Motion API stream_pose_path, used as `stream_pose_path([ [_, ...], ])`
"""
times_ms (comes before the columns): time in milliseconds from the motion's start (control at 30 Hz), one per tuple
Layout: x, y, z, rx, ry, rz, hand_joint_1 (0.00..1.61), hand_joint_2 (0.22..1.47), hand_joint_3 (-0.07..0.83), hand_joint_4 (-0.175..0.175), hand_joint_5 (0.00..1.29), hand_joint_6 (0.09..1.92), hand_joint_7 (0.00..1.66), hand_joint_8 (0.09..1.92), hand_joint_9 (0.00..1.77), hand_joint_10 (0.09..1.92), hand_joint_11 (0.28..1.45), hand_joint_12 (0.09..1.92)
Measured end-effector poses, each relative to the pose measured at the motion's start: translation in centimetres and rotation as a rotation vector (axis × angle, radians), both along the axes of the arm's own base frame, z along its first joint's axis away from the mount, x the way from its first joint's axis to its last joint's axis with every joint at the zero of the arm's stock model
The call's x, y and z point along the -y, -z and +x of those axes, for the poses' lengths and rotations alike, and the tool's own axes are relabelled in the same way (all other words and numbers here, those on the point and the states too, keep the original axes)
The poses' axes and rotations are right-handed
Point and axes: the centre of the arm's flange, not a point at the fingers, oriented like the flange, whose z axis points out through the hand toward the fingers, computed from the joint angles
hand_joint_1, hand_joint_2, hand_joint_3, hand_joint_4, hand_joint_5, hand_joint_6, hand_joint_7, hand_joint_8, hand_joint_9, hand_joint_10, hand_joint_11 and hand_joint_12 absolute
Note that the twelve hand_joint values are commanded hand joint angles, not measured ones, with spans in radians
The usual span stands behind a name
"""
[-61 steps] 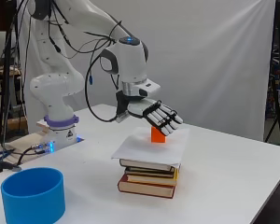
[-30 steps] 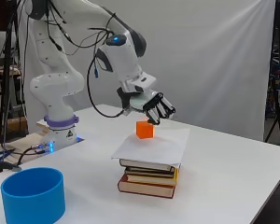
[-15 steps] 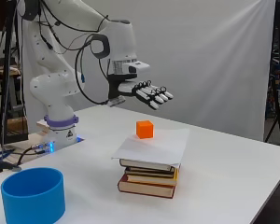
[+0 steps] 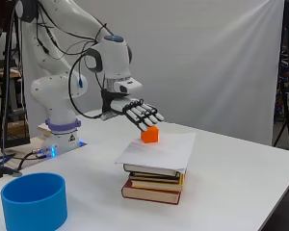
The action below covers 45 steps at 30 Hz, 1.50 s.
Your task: Teleoperate dual arm-hand system to pick and place objects
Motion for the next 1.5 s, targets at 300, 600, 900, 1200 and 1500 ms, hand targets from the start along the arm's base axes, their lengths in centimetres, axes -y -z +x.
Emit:
stream_pose_path([
  [300, 0.4, 2.8, 2.4, -0.034, -0.069, 0.068, 0.66, 1.02, 0.004, 0.024, 0.47, 0.46, 0.54, 0.43, 0.69, 0.38, 0.65, 0.09],
  [600, 0.9, 1.2, 2.7, 0.015, -0.087, 0.267, 1.01, 1.12, 0.001, 0.175, 0.95, 1.02, 1.18, 1.87, 1.44, 1.92, 0.99, 1.78],
  [900, 1.1, -10.1, 4.8, 0.204, -0.134, 0.138, 0.96, 1.18, 0.005, 0.175, 0.83, 1.2, 1.15, 1.65, 1.44, 1.77, 1.04, 1.74],
  [1200, 7.3, -17.5, 9.4, 0.243, -0.029, -0.025, 0.93, 1.21, -0.001, 0.175, 0.79, 1.26, 1.14, 1.63, 1.43, 1.74, 1.08, 1.78],
  [1500, 17.0, -13.7, 5.3, 0.182, 0.075, -0.035, 0.95, 1.19, -0.002, 0.175, 0.83, 1.21, 1.24, 1.68, 1.5, 1.77, 1.12, 1.78],
])
